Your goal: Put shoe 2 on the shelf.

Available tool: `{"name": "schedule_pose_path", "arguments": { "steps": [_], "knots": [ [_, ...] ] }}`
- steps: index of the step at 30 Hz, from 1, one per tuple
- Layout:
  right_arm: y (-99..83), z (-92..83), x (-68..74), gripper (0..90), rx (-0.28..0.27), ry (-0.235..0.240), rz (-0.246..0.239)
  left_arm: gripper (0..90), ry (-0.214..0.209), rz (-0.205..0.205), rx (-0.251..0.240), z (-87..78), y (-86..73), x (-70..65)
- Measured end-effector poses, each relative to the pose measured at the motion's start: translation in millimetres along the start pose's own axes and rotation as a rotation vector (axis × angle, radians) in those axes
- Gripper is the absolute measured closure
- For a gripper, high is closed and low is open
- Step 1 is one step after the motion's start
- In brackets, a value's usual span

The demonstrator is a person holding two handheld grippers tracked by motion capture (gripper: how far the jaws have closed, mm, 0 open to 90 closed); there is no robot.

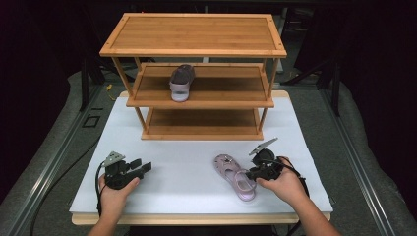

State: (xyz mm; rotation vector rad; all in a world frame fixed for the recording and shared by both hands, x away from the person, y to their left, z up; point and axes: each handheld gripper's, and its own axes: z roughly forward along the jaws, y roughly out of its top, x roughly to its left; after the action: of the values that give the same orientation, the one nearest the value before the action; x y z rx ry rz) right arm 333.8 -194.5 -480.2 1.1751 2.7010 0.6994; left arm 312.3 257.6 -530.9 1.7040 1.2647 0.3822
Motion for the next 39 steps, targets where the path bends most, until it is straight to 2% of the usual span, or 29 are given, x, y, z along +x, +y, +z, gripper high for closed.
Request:
{"name": "schedule_pose_path", "arguments": {
  "steps": [4, 10, 14, 18, 21, 25, 27, 28, 29, 32, 33, 34, 35, 36, 37, 38, 39],
  "knots": [
    [9.4, 9.3, 2.8, 72.1, 0.096, -0.024, -0.037, 47.2, 0.001, 0.0, 0.003, 0.9, -0.5, 0.0],
    [18.6, 17.3, 3.8, 77.8, 0.171, -0.003, -0.022, 47.4, 0.002, -0.004, 0.016, 1.0, -1.2, 0.9],
    [23.1, 19.7, 2.3, 78.0, 0.223, -0.013, -0.012, 49.2, -0.002, 0.003, 0.028, 2.0, -1.7, 0.7],
    [26.9, 23.0, 0.5, 78.7, 0.272, 0.003, -0.005, 50.0, -0.004, 0.011, 0.039, 3.3, -1.7, -0.5],
    [30.6, 24.6, 0.4, 79.5, 0.299, 0.01, -0.017, 50.3, -0.007, 0.01, 0.046, 3.5, -1.8, -0.9],
    [35.4, 26.2, 1.7, 79.9, 0.33, -0.008, -0.031, 50.3, -0.007, 0.012, 0.048, 3.3, -1.4, -1.1],
    [37.8, 25.5, 2.6, 80.4, 0.355, -0.057, -0.054, 50.3, -0.004, 0.012, 0.047, 3.3, -1.7, -0.9],
    [39.1, 25.1, 1.8, 80.8, 0.372, -0.038, -0.052, 50.2, -0.001, 0.013, 0.048, 3.3, -1.8, -0.8],
    [38.2, 27.0, 1.7, 81.2, 0.345, -0.023, -0.044, 50.2, 0.0, 0.012, 0.048, 3.3, -1.8, -0.6],
    [40.0, 26.4, 2.6, 82.0, 0.369, -0.045, -0.043, 50.2, -0.003, 0.009, 0.047, 3.2, -1.8, -0.2],
    [40.2, 27.1, 3.2, 82.1, 0.365, -0.031, -0.033, 50.2, -0.003, 0.009, 0.046, 3.2, -1.8, -0.2],
    [40.7, 27.3, 2.7, 82.2, 0.371, -0.036, -0.047, 50.2, -0.004, 0.009, 0.046, 3.3, -1.8, -0.2],
    [41.3, 27.7, 3.9, 82.2, 0.371, -0.024, -0.041, 50.2, -0.003, 0.009, 0.046, 3.4, -1.7, -0.2],
    [43.1, 26.7, 3.8, 82.2, 0.404, -0.037, -0.066, 50.2, -0.004, 0.009, 0.046, 3.5, -1.8, -0.1],
    [43.1, 28.1, 5.9, 82.2, 0.392, -0.049, -0.065, 50.1, -0.003, 0.009, 0.048, 3.7, -1.8, 0.0],
    [44.7, 27.5, 5.6, 82.3, 0.416, -0.044, -0.081, 50.1, -0.003, 0.008, 0.049, 3.9, -1.9, 0.0],
    [44.3, 28.8, 6.2, 82.4, 0.402, -0.045, -0.086, 50.1, -0.004, 0.009, 0.051, 4.1, -1.9, 0.0]
  ]
}}
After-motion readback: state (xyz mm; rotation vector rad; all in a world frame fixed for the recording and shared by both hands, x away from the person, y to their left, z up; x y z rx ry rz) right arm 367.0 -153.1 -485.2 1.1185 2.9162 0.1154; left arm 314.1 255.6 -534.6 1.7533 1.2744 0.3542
